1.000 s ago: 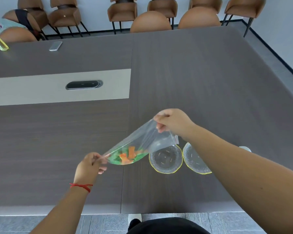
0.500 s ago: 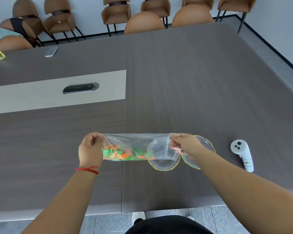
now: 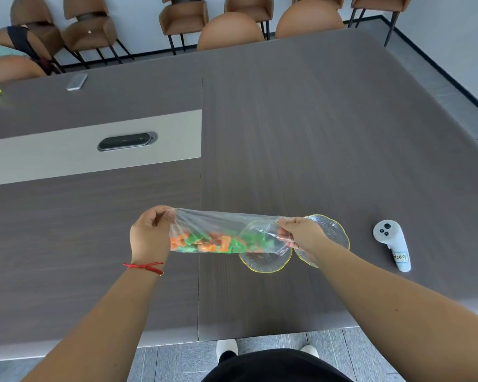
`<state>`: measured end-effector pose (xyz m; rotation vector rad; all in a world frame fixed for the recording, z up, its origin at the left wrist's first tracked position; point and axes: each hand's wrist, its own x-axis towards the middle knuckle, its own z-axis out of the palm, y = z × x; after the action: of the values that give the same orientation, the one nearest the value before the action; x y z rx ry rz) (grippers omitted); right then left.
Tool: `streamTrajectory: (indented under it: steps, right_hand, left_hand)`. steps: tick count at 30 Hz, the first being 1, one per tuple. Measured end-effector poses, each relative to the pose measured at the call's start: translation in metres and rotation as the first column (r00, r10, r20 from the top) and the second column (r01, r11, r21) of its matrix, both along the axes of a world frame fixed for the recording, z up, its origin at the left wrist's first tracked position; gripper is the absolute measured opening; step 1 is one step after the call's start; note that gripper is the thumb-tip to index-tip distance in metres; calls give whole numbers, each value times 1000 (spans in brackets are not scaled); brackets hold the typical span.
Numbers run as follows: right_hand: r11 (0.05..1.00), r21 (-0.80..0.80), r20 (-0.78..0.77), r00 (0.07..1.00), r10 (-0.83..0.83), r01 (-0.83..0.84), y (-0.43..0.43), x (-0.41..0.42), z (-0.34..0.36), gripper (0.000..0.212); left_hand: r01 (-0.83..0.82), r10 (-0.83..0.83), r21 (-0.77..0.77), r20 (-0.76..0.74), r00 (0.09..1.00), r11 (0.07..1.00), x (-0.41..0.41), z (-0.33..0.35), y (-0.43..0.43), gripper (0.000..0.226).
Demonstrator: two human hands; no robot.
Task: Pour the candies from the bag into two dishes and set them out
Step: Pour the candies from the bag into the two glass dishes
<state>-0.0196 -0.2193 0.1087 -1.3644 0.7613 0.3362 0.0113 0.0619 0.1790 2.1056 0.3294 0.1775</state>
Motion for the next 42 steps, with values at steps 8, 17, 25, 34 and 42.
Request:
streamTrajectory:
  steps: [8, 17, 25, 34, 42]
  right_hand:
    - [998, -52, -3, 1000, 25, -25, -1, 0, -6, 15]
    - [997, -57, 33, 998, 51, -49, 1, 8, -17, 13]
    - [990, -131, 64, 996, 69, -60, -1, 11, -19, 14]
    - [958, -255, 48, 988, 146, -129, 1, 12, -24, 21]
    - [963, -249, 76, 989, 123, -101, 2, 16, -17, 24]
  left_hand:
    - [61, -62, 9, 70, 996, 998, 1, 13, -3, 11]
    - [31, -30, -6, 66, 997, 1000, 1, 18, 0, 9]
    - [87, -86, -3, 91, 992, 996, 2, 25, 2, 12]
    - [51, -51, 4, 29, 998, 999, 8, 16, 2, 12]
    - [-10, 12, -28, 77, 997, 1000, 1, 21, 5, 10]
